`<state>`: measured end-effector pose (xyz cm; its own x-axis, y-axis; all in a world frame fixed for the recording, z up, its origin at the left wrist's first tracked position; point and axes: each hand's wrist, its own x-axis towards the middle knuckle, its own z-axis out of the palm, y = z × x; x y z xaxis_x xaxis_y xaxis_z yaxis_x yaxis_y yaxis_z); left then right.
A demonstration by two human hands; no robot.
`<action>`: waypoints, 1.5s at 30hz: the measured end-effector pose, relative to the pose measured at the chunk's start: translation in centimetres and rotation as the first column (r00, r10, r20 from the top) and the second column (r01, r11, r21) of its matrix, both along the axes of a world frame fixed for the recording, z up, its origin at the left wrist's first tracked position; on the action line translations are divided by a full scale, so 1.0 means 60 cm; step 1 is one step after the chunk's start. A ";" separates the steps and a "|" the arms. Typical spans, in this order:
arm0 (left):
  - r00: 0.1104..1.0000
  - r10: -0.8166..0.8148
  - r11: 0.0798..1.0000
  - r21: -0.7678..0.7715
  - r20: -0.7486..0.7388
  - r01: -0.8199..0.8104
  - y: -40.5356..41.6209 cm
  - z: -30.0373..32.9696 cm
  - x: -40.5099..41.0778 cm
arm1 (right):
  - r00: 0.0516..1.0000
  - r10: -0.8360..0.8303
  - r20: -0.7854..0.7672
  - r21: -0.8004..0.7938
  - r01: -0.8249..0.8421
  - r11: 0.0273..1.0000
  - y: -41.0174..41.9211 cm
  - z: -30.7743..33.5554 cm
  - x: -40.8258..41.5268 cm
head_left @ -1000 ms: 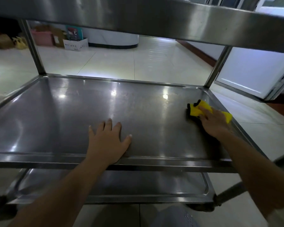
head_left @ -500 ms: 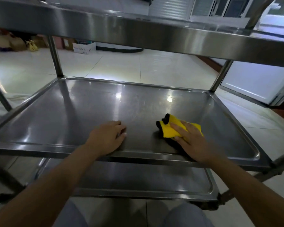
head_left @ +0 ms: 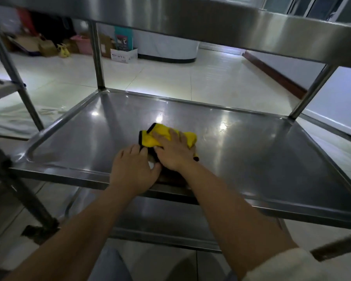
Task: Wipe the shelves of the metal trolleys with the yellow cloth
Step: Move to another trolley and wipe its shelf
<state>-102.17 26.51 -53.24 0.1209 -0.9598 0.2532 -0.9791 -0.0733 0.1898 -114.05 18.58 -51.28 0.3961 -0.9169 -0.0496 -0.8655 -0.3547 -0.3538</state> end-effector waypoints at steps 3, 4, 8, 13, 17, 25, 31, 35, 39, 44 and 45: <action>0.996 0.076 0.996 0.036 0.040 -0.078 0.011 -0.003 -0.001 | 0.995 0.098 -0.023 -0.021 -0.099 0.995 -0.019 -0.008 0.007; 0.995 0.096 0.994 0.045 0.041 -0.098 0.014 -0.005 0.000 | 0.994 0.099 -0.040 -0.071 -0.102 0.992 -0.020 -0.013 -0.008; 0.998 0.065 0.996 0.057 0.023 -0.066 0.019 -0.009 0.011 | 0.995 -0.055 -0.080 -0.209 0.037 0.977 -0.023 -0.024 -0.114; 0.996 0.009 0.995 0.093 0.087 -0.018 0.016 0.008 0.087 | 0.965 -0.257 -0.049 -0.236 0.239 0.942 -0.009 -0.025 -0.218; 0.985 0.055 0.981 0.175 0.163 -0.083 0.005 0.025 0.208 | 0.937 -0.348 -0.031 -0.205 0.335 0.920 -0.002 -0.018 -0.192; 0.991 0.121 0.983 0.134 0.064 -0.129 0.002 -0.002 0.240 | 0.901 -0.433 -0.025 -0.124 0.427 0.896 -0.015 -0.007 -0.011; 0.958 0.285 0.958 -0.024 -0.028 -0.286 0.023 -0.002 0.234 | 0.995 0.063 -0.078 -0.123 -0.072 0.990 -0.029 -0.024 0.222; 0.928 0.371 0.928 -0.026 -0.037 -0.372 0.029 -0.006 0.247 | 0.953 0.287 -0.097 -0.118 -0.297 0.947 -0.053 -0.009 0.230; 0.913 0.404 0.914 -0.025 -0.049 -0.406 0.034 -0.009 0.242 | 0.919 0.381 -0.096 -0.162 -0.393 0.905 -0.026 -0.025 0.152; 0.914 0.406 0.914 0.036 -0.009 -0.405 0.032 -0.013 0.231 | 0.910 0.385 -0.156 -0.182 -0.410 0.894 -0.032 -0.033 0.166; 0.914 0.405 0.914 0.031 -0.006 -0.405 0.032 -0.013 0.230 | 0.906 0.393 -0.155 -0.190 -0.418 0.889 -0.043 -0.031 0.190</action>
<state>-88.37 28.40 -54.02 0.5040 -0.8346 0.2225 -0.8618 -0.4689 0.1934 -102.62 16.01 -53.11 0.7389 -0.6708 0.0643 -0.6586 -0.7390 -0.1414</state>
